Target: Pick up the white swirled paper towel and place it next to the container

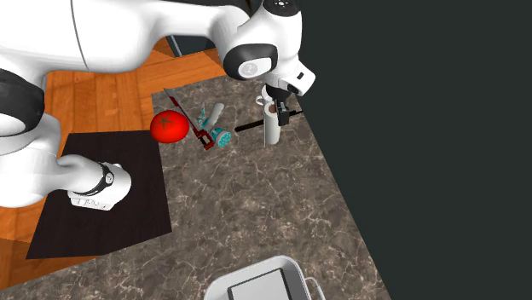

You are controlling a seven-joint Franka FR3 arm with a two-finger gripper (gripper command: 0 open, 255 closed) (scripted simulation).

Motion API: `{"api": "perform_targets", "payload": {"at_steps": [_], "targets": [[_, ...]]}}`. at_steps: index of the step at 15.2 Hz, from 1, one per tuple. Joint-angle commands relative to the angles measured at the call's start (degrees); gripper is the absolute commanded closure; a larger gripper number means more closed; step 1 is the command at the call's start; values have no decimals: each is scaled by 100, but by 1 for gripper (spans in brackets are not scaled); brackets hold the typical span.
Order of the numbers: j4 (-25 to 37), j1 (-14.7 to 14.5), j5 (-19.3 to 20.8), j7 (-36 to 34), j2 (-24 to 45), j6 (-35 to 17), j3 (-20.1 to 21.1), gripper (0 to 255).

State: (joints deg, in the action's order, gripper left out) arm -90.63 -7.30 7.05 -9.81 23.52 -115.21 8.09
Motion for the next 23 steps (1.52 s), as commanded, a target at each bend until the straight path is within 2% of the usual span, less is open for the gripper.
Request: {"api": "perform_targets", "payload": {"at_steps": [1, 4, 5, 14, 23], "targets": [[-2, 0, 0, 0, 2, -6, 0, 0], [-2, 0, 0, 0, 2, -5, 0, 0], [-2, 0, 0, 0, 2, -5, 0, 255], [-2, 0, 0, 0, 2, -6, 0, 255], [479, -5, -43, 55, -144, 618, 17, 255]]}}
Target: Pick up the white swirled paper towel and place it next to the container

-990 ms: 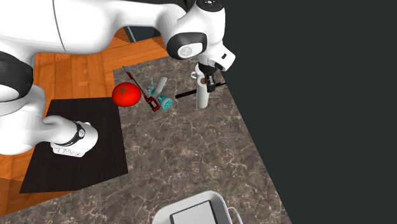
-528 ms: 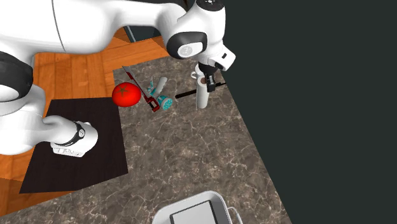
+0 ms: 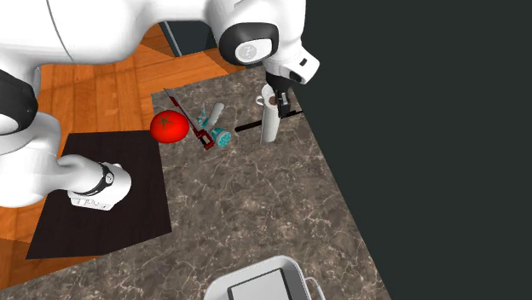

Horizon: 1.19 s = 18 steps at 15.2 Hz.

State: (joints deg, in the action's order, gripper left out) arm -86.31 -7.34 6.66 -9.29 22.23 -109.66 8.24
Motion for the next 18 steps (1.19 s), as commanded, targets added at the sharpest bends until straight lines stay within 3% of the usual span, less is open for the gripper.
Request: {"api": "perform_targets", "payload": {"at_steps": [1, 18], "targets": [[109, -3, -7, 9, -25, 135, 3, 255], [1515, -60, -23, 94, 37, 1476, 18, 255]]}}
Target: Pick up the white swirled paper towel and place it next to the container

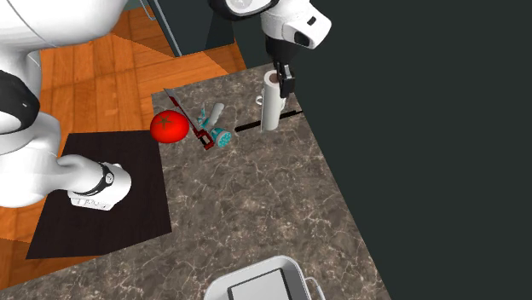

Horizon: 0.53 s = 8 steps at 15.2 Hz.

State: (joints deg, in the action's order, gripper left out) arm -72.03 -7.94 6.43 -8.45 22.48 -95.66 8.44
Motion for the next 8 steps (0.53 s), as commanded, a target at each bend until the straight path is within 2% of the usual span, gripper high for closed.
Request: {"api": "perform_targets", "payload": {"at_steps": [1, 8], "targets": [[196, -6, 2, 15, 33, 164, -1, 255], [1098, -65, 32, 49, 261, 837, -2, 255]]}}
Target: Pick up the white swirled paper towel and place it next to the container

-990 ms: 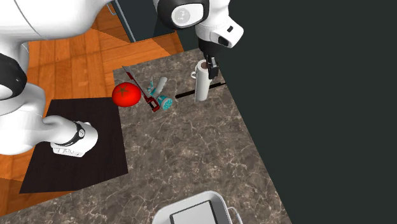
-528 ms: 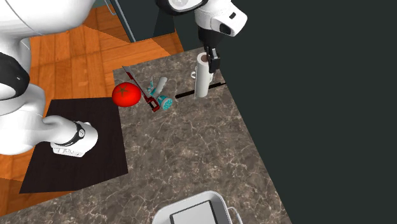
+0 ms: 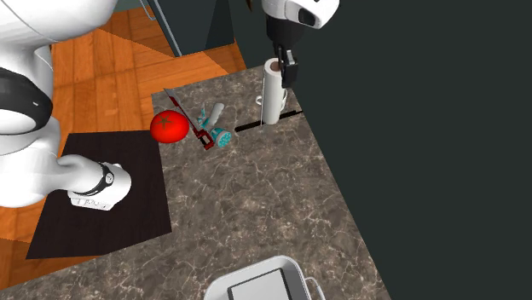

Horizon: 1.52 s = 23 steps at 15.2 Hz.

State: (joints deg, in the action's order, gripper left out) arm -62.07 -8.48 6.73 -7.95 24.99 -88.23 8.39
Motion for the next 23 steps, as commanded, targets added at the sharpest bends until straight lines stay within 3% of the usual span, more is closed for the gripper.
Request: {"api": "perform_targets", "payload": {"at_steps": [1, 3, 6, 11, 23], "targets": [[257, -23, 10, 4, 58, 202, 1, 255], [570, -48, 25, 15, 162, 411, -2, 255], [-567, 237, -107, 240, -661, 78, -37, 255], [-1854, 609, -286, 701, -1721, -186, -191, 255], [-3595, 1252, -418, 2003, -3548, -168, -857, 255]]}}
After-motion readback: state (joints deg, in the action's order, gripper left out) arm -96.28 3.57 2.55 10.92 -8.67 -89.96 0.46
